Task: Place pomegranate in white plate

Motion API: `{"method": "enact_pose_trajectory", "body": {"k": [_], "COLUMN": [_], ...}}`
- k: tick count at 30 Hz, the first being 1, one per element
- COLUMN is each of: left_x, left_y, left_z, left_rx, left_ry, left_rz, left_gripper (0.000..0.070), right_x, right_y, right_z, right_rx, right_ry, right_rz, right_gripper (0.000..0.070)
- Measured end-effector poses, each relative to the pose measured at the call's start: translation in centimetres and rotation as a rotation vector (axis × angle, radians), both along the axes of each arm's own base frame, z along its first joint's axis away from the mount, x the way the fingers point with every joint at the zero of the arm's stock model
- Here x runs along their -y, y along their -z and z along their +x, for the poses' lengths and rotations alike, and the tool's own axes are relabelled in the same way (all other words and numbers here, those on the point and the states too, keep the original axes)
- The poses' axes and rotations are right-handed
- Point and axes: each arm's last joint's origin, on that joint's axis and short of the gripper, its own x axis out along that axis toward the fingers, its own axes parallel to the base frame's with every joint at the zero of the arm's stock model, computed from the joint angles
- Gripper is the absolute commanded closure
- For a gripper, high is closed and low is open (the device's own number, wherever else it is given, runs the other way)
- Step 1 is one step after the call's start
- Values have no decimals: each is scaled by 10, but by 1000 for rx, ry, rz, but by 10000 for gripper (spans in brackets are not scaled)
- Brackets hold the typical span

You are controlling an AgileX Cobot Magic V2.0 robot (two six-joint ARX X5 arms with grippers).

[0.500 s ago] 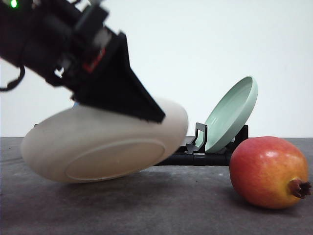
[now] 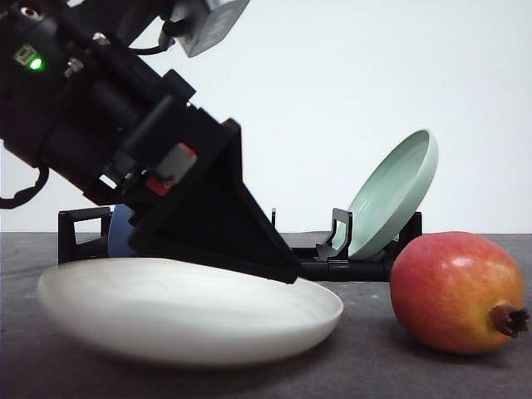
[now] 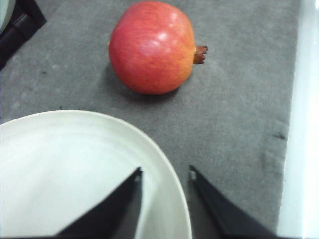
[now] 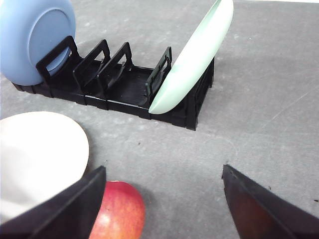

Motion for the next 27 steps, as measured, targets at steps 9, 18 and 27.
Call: {"method": "enact_pose_trajectory", "body": {"k": [9,18,27], "left_x": [-9,-60,-124], "left_y": [-38,-65,-86], "left_z": [8,21,22], "left_rx": [-197,-268,-292], "left_ry": [-169,-368,-617], "left_rz": [35,115,36], "left_gripper": [465,465,409], "right_x": [0,0,0], "right_y": [0,0,0], "right_z": [0,0,0], "right_rx": [0,-1,-1], "right_ry": [0,0,0], "right_rz": [0,0,0], "right_gripper": [231,231,231]}}
